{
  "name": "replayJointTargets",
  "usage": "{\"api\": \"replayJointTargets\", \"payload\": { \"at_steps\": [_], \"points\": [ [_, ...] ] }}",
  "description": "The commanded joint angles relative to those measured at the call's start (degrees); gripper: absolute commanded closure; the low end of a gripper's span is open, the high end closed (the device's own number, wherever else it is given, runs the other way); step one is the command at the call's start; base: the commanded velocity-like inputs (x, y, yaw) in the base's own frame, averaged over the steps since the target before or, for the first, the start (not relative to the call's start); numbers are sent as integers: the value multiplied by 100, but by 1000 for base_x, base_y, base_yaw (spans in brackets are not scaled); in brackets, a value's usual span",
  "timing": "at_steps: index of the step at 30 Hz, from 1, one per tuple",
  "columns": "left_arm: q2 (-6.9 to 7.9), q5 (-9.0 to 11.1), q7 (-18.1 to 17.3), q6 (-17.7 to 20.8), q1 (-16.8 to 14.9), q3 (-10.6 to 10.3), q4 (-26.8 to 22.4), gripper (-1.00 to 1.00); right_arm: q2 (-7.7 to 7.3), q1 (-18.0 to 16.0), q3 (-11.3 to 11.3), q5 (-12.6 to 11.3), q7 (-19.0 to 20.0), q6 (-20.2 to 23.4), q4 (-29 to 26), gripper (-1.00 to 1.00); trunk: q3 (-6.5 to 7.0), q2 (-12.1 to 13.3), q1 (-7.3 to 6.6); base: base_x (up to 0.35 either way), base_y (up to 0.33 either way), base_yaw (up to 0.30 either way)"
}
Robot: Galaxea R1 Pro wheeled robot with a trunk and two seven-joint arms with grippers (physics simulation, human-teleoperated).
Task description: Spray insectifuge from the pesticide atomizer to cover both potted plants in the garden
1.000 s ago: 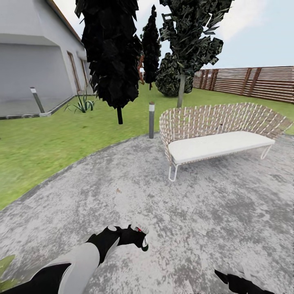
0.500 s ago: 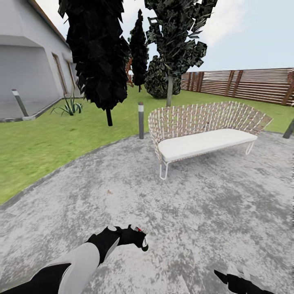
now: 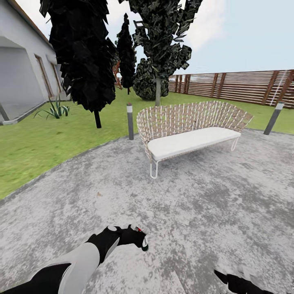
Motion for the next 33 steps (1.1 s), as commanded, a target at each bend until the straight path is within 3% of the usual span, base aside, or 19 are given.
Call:
{"api": "replayJointTargets", "payload": {
  "at_steps": [1,11,33],
  "points": [
    [-1,-59,-21,-9,-1,50,-7,100,4,-5,-49,44,37,36,-7,-100,2,-2,-1,0,0,-186],
    [-1,-59,-12,-11,-1,56,-7,100,4,-5,-49,44,32,38,-7,-100,58,-2,-1,29,4,-156],
    [-1,-59,6,-11,-1,59,-7,100,13,-5,-49,44,19,40,-6,-100,64,-2,-1,324,25,-8]
  ]
}}
